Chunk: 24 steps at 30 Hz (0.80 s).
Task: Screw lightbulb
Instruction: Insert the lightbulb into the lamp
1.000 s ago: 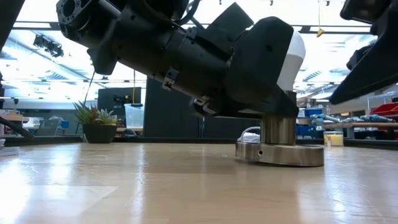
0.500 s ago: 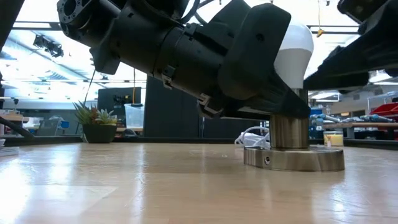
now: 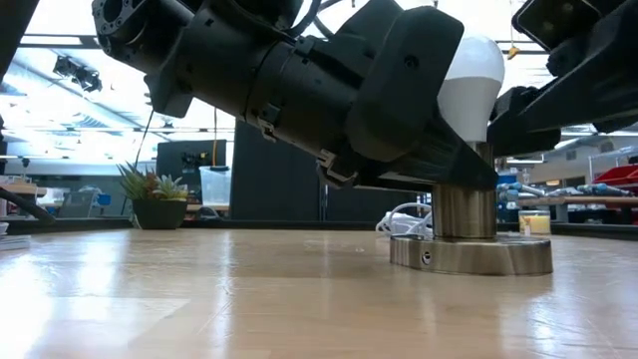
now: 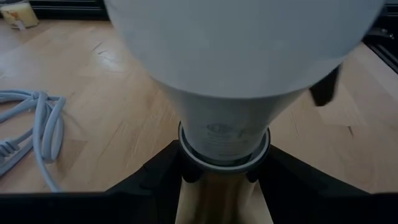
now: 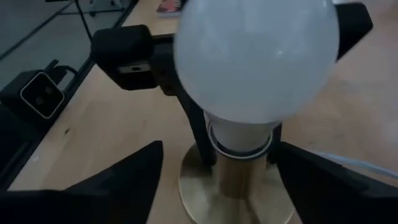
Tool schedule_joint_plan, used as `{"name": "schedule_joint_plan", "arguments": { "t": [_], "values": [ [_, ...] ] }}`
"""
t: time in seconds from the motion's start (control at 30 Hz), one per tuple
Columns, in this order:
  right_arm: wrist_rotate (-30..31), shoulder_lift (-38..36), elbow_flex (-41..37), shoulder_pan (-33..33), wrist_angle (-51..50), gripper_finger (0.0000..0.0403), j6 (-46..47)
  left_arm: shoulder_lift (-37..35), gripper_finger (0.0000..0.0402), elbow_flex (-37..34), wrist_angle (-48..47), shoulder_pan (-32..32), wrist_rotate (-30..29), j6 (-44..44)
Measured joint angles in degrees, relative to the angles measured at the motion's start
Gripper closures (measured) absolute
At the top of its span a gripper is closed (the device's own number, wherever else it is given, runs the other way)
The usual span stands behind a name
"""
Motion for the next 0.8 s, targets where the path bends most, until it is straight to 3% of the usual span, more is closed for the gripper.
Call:
{"name": "schedule_joint_plan", "arguments": {
  "t": [0.27,0.7,0.8],
  "values": [
    [0.09,0.04,0.15,0.0,3.41,0.002,-5.5,-0.02,0.0213,0.0,-0.36,0.33,-0.02,-1.4],
    [-1.07,-0.31,0.22,7.2,0.75,0.0049,-0.16,0.01,0.0213,-0.07,-0.6,1.4,-1.02,-4.77],
    [3.34,-0.7,0.24,8.93,-0.67,0.0054,0.65,0.05,0.0213,-0.07,-0.57,1.42,-1.07,-4.71]
  ]
}}
